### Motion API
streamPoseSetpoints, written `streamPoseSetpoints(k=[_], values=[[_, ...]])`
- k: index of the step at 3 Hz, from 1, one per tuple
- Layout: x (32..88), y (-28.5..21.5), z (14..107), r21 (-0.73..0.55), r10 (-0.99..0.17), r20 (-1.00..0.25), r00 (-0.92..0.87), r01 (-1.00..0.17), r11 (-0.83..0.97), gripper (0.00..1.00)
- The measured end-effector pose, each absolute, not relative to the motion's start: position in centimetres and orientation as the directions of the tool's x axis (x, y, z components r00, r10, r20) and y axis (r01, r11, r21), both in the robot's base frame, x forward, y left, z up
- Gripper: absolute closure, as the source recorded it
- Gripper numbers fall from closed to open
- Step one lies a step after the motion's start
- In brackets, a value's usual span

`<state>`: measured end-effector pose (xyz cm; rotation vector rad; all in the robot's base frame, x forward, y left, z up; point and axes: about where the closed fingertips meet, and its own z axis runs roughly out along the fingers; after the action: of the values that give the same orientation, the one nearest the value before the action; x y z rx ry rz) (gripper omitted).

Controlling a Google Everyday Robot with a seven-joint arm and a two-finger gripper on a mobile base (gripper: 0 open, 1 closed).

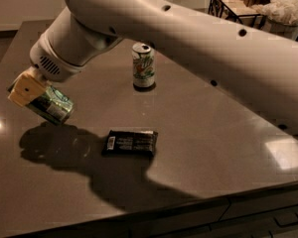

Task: Place green can upright

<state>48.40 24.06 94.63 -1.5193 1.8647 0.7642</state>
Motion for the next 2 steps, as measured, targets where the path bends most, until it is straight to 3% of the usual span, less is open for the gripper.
streamPoseSetpoints(k=[2], values=[[50.3, 25.4, 95.1, 0.022, -0.516, -0.852, -0.091, -0.990, 0.138, 1.00]])
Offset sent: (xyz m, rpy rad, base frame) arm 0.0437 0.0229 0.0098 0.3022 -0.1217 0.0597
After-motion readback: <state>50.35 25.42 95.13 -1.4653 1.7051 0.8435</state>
